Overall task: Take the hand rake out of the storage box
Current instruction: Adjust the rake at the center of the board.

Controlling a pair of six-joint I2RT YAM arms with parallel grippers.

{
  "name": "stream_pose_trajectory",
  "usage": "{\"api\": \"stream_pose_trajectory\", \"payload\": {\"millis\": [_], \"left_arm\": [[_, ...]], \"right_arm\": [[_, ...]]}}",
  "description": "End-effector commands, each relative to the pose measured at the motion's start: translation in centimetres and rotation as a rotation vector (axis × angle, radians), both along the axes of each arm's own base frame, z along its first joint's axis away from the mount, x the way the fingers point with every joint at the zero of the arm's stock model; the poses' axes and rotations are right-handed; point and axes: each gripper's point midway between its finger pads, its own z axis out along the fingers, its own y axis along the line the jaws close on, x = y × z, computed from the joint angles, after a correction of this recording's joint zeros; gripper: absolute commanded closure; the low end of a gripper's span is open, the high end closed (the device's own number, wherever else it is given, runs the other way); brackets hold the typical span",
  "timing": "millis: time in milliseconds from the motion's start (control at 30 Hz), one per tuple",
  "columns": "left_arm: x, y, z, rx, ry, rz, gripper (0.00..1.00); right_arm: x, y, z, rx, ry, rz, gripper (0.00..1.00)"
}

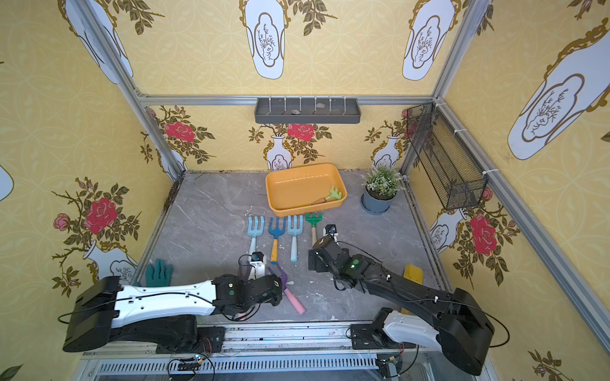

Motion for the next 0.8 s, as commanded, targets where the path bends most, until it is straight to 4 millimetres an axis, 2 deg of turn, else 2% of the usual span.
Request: {"api": "stream_pose_trajectory", "payload": {"millis": [0,100,200,367,567,767], "left_arm": [[-0.3,-3.9,-1.0,-0.066,0.038,-0.05,0.09],[-0.5,-5.8,-2.2,-0.048,0.075,-0.089,0.12],[-0.9,-6.8,-3.2,-0.016,0.118,-0.116,0.2],[-2.0,-4.7,-5.0,0.015,0.172,-0.098,0.37],[-2.7,-2.8,-5.5,0.076,0.194,-0.088,0.38],[-2.9,-0.6,-5.6,0.121,0.195,-0.059,0.58]], "right_arm": [[-0.1,-2.9,-0.7,-0.028,0.034,-0.106,0.03],[-0.2,-3.7,-0.7,-0.032,0.034,-0.134,0.02],[-0.2,-3.8,-0.7,-0.03,0.032,-0.139,0.02],[-0.2,-3.9,-0.7,-0.031,0.035,-0.141,0.03],[-0.3,-3.9,-0.7,-0.024,0.033,-0.14,0.03],[-0.3,-3.7,-0.8,-0.019,0.039,-0.134,0.03]]}}
